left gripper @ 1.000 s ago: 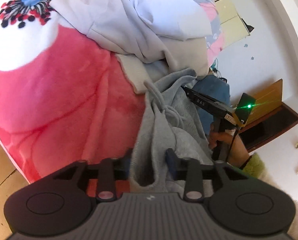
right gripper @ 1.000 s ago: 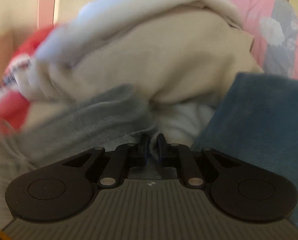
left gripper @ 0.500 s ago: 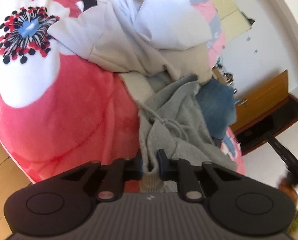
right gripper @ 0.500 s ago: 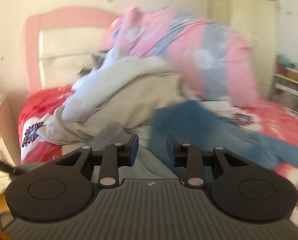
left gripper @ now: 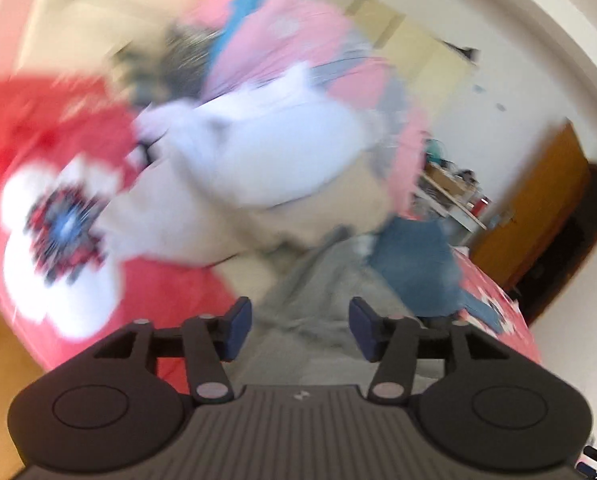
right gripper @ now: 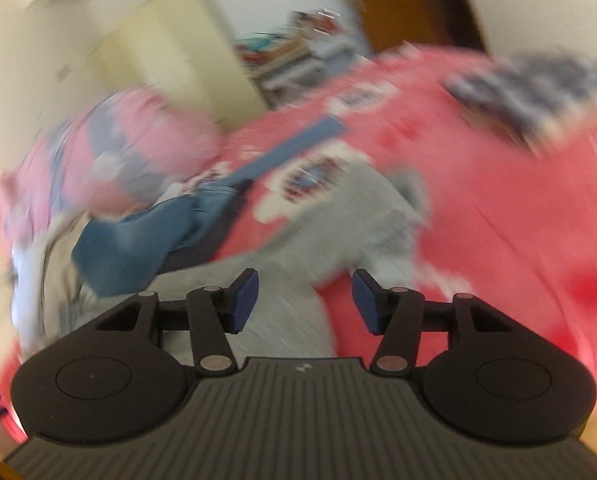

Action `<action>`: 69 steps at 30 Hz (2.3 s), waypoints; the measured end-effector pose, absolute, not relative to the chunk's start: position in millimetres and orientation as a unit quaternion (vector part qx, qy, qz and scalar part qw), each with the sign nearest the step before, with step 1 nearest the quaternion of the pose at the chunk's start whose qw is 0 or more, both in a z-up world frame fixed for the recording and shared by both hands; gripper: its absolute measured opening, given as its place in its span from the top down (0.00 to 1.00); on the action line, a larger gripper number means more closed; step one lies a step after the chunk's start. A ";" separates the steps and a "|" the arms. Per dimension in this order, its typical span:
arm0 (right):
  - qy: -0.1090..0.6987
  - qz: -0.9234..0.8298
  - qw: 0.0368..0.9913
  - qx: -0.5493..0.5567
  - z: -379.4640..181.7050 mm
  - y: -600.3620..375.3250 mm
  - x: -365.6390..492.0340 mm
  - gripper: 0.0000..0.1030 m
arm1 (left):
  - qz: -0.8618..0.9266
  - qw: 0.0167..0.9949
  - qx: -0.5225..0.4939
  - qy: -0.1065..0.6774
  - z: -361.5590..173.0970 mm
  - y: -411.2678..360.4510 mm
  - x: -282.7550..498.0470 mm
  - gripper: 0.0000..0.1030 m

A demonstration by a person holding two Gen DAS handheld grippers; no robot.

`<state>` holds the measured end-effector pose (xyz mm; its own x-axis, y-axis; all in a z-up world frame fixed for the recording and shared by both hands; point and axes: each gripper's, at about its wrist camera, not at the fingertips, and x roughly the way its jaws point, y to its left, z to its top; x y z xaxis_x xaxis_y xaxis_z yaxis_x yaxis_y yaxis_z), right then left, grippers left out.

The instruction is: Fold clothes

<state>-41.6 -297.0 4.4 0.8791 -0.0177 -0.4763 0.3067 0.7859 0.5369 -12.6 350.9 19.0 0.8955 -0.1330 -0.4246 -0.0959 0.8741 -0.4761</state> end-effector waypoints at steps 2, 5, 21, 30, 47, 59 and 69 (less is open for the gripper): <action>0.248 -0.075 0.900 0.352 -18.9 -297.7 -52.0 0.43 | -0.040 0.949 -0.218 0.223 36.1 322.6 -9.2 0.40; 0.282 -0.046 0.874 0.394 -51.6 -290.5 -60.1 0.38 | -0.103 0.951 -0.169 0.237 45.6 267.3 -3.1 0.37; 0.294 0.032 0.940 0.167 -65.0 -196.7 -16.4 0.95 | -0.109 0.912 -0.199 0.341 -40.8 171.0 24.3 0.37; 0.076 -0.096 0.818 -0.562 33.2 -154.3 -22.0 0.95 | -0.060 0.918 -0.197 0.338 -39.1 201.9 33.9 0.38; 0.373 0.038 0.886 -0.274 -18.3 -232.9 -113.6 0.43 | -0.168 0.930 -0.081 0.317 -10.0 133.6 79.6 0.38; 0.166 0.117 0.947 0.248 85.8 -382.8 -31.1 0.18 | -0.247 0.893 0.094 0.365 -44.4 -6.0 170.7 0.40; 0.398 0.011 0.891 0.218 -0.7 -412.1 261.5 0.18 | -0.244 0.892 0.150 0.351 -69.2 -26.4 195.0 0.65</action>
<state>261.5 -412.1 -0.7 0.6837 0.1937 -0.7036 0.1537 0.9043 0.3982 195.0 -26.4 -69.2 0.6346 -0.3302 -0.6987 0.5407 0.8357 0.0963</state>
